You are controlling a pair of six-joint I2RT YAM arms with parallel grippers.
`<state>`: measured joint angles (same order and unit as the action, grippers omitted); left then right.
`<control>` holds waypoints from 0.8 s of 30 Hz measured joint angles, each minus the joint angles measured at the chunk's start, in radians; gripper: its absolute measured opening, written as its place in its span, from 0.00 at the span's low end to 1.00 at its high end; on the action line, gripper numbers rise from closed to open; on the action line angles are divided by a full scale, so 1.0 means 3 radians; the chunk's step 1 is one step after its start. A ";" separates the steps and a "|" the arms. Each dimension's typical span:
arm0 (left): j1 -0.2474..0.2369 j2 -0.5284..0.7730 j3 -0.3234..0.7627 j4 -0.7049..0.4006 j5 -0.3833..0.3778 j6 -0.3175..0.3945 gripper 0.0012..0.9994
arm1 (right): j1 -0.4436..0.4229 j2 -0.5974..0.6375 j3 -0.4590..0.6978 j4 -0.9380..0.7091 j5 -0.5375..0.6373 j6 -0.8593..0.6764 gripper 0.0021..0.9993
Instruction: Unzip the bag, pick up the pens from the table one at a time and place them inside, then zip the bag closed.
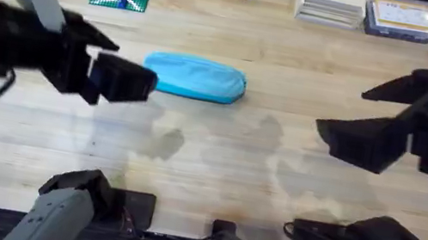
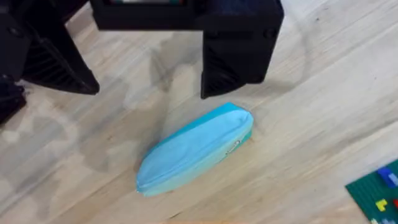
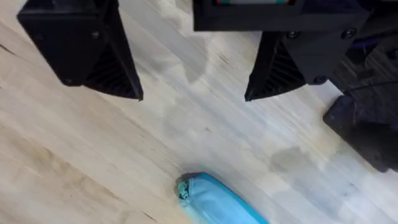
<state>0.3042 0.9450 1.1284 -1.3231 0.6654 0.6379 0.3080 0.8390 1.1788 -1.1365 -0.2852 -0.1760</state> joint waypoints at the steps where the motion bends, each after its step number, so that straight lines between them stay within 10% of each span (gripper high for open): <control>1: 0.0000 -0.0051 -0.0080 0.0006 -0.0014 -0.0020 1.00 | 0.0000 -0.0005 -0.0058 0.0049 -0.0007 0.0007 1.00; 24: 0.0000 -0.0210 -0.0293 0.0076 -0.0113 -0.0161 1.00 | 0.0000 -0.0004 -0.0674 0.0619 -0.0276 0.0091 1.00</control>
<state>0.3042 0.8820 1.0405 -1.3003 0.6315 0.5896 0.3080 0.8379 0.9768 -0.9508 -0.3679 -0.1486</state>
